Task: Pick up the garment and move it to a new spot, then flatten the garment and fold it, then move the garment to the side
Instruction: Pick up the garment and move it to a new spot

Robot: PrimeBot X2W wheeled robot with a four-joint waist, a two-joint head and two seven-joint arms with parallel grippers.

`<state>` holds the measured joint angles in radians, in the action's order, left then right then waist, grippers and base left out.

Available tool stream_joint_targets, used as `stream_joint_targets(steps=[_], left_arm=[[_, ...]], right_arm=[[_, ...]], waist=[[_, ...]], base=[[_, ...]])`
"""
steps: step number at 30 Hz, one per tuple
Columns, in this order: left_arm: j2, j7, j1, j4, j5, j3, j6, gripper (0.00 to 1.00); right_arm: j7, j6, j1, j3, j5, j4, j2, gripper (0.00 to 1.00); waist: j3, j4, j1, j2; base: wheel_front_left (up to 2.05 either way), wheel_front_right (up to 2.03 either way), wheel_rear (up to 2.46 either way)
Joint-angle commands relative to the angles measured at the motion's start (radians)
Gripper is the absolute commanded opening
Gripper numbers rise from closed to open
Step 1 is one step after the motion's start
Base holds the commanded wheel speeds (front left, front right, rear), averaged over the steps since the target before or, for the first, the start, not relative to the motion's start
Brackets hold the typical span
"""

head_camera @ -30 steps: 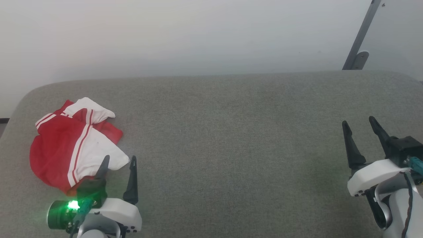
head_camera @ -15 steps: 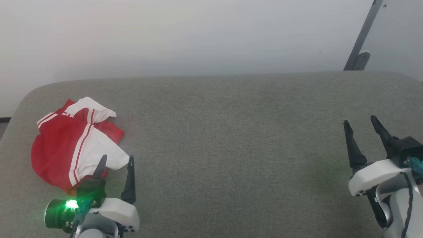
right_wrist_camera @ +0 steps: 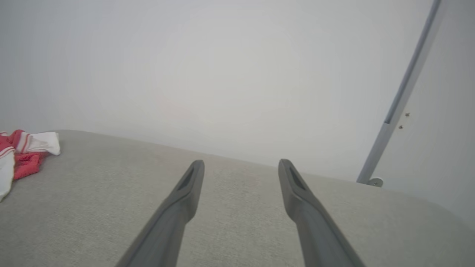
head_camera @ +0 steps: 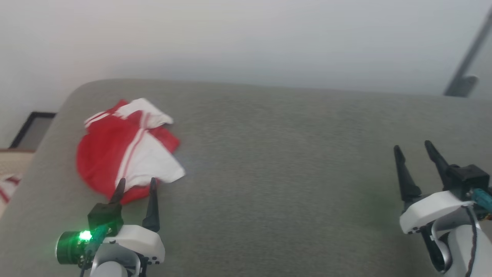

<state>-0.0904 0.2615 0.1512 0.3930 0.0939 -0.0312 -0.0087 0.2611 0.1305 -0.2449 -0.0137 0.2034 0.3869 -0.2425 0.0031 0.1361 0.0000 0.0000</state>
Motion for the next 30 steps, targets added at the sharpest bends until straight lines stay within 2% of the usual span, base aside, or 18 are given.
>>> stream_joint_targets(steps=[1, 9, 18, 20, 25, 30], left_arm=[[-0.001, 0.005, 0.004, 0.001, -0.011, -0.006, 0.004, 1.00], [0.009, 0.005, -0.039, -0.026, -0.016, -0.035, 0.009, 1.00], [0.027, 0.005, -0.092, -0.068, 0.008, -0.066, 0.022, 1.00], [0.032, 0.005, -0.115, -0.090, 0.020, -0.085, 0.032, 1.00], [0.037, 0.005, -0.134, -0.119, 0.028, -0.090, 0.039, 1.00], [0.038, 0.005, -0.116, -0.107, 0.023, -0.072, 0.015, 1.00]], right_arm=[[0.005, 0.000, 0.007, -0.010, 0.007, -0.006, 0.004, 1.00], [0.006, 0.000, 0.002, -0.082, 0.023, -0.007, 0.027, 1.00], [0.006, 0.000, -0.004, -0.179, 0.032, -0.003, 0.062, 1.00], [0.006, 0.000, -0.023, -0.218, 0.030, 0.002, 0.071, 1.00], [0.006, 0.000, -0.037, -0.242, 0.036, 0.009, 0.070, 1.00], [0.006, 0.000, -0.030, -0.241, 0.040, -0.001, 0.067, 1.00]], waist=[[-0.002, 0.066, 0.0000, 0.0000], [-0.013, 0.237, 0.0000, 0.0000], [-0.024, 0.366, 0.0000, 0.0000], [-0.017, 0.374, 0.0000, 0.0000], [-0.008, 0.377, 0.0000, 0.0000], [0.009, 0.352, 0.0000, 0.0000]], base=[[0.00, 0.00, 0.00], [0.00, 0.00, 0.00], [0.00, 0.00, 0.00], [0.00, 0.00, 0.00], [0.00, 0.00, 0.00], [0.00, 0.00, 0.00]])
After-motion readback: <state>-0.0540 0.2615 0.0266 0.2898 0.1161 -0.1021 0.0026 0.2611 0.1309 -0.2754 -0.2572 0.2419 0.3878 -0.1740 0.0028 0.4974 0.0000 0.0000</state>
